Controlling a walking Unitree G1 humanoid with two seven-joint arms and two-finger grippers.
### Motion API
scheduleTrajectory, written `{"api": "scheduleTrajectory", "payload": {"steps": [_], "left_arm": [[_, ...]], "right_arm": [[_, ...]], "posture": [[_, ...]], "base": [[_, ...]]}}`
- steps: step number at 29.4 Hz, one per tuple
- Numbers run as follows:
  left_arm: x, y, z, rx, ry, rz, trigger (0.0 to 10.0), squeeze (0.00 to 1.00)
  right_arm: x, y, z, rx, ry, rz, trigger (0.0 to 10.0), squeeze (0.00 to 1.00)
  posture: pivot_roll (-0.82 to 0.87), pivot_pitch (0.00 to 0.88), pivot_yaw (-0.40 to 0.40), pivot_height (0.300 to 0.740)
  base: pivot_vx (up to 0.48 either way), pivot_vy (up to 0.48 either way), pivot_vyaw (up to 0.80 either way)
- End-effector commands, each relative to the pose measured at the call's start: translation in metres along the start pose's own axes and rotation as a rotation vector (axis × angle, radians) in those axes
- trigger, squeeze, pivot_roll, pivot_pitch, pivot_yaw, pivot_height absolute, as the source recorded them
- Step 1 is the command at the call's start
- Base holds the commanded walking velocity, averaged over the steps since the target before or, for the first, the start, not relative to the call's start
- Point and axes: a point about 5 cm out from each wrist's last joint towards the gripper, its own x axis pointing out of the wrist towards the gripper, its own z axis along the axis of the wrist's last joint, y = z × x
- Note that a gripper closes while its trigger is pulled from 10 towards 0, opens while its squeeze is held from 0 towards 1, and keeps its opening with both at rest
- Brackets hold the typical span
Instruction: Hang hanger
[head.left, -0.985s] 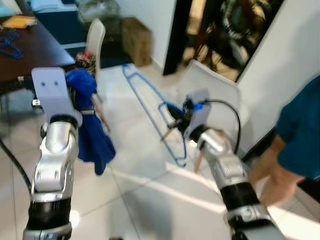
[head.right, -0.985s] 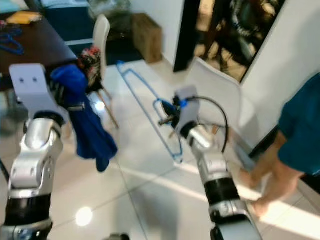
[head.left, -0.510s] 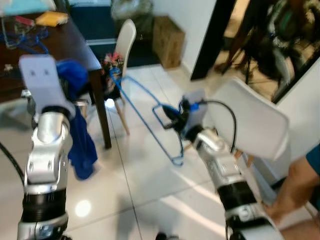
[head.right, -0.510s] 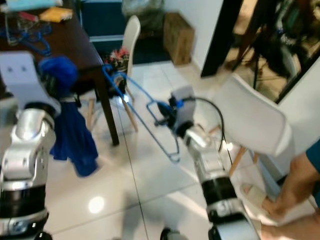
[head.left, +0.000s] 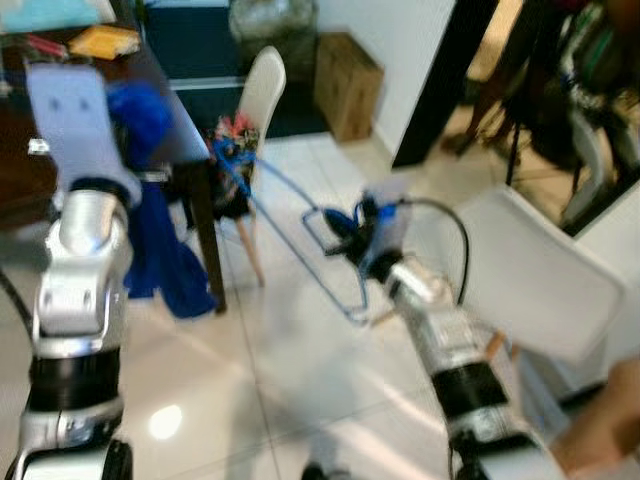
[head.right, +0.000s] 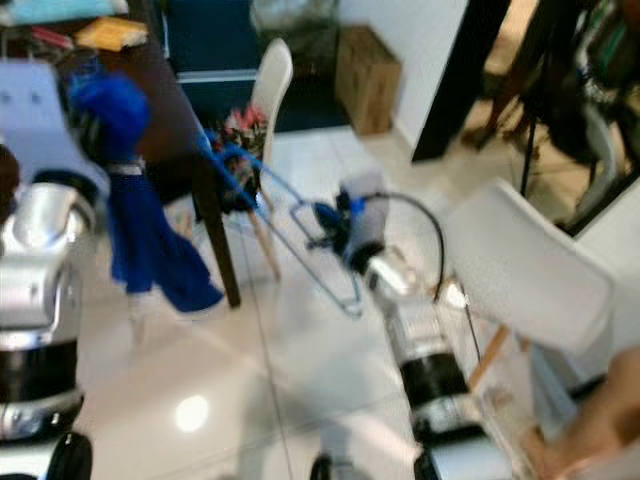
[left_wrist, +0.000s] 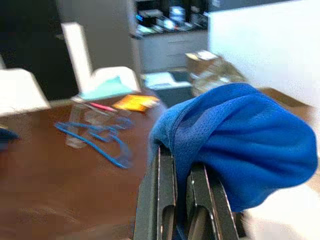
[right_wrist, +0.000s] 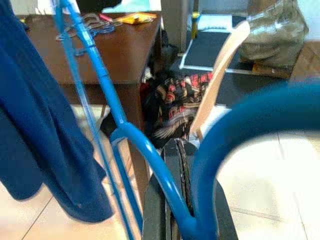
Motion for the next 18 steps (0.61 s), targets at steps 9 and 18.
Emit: {"api": "scheduleTrajectory", "payload": {"steps": [9,18], "left_arm": [[0.039,0.033,0.045,0.122,-0.187,0.146,10.0,0.0],[0.045,0.049,0.065,0.201,-0.264,0.213,10.0,0.0]], "right_arm": [[0.003,0.007,-0.003,0.062,-0.017,0.007,10.0,0.0],[0.001,0.007,-0.005,0.069,-0.015,0.009,10.0,0.0]], "posture": [[0.07,0.181,-0.103,0.74],[0.07,0.182,-0.099,0.74]], "base": [[0.439,0.0,0.0],[0.44,0.0,0.0]]}}
